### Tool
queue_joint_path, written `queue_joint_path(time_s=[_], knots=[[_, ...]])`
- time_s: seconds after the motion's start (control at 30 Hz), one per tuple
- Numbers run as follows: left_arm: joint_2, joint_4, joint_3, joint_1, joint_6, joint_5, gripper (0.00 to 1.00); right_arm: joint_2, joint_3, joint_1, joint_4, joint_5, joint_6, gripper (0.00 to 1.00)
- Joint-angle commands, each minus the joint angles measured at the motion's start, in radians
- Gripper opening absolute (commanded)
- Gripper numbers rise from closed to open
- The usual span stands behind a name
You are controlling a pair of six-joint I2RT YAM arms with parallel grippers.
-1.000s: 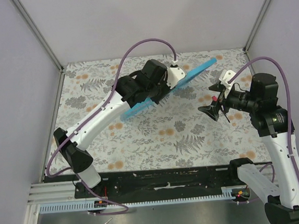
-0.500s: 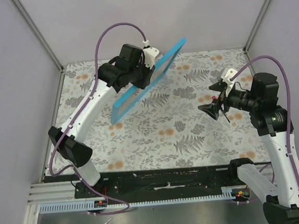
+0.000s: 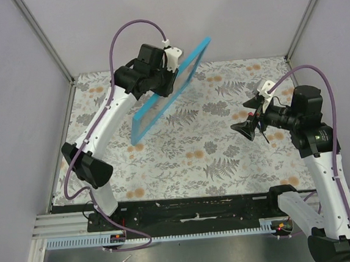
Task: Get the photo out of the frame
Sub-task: Turn over the photo frame at the center of the board.
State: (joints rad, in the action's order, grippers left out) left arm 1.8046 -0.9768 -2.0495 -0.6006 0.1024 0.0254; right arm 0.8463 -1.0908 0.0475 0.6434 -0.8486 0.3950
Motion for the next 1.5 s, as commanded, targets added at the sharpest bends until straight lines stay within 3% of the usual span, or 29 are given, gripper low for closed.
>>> queue_joint_path(time_s=[0.0,0.3,0.73,1.07,1.47], knots=[[0.002,0.095,-0.090,0.002,-0.082,0.010,0.02,-0.001,0.005,-0.008,-0.039,-0.030,-0.018,0.98],[0.002,0.104,-0.135,0.041,-0.151,0.011,0.02,0.025,0.016,-0.008,-0.059,-0.058,-0.044,0.98],[-0.002,0.121,-0.159,0.288,-0.291,0.221,0.02,0.048,0.040,-0.008,-0.087,-0.073,-0.062,0.98],[0.015,0.112,-0.110,0.450,-0.334,0.315,0.02,0.054,0.040,-0.009,-0.091,-0.072,-0.067,0.98],[0.013,0.066,0.000,0.568,-0.303,0.326,0.02,0.053,0.055,-0.008,-0.094,-0.070,-0.058,0.98]])
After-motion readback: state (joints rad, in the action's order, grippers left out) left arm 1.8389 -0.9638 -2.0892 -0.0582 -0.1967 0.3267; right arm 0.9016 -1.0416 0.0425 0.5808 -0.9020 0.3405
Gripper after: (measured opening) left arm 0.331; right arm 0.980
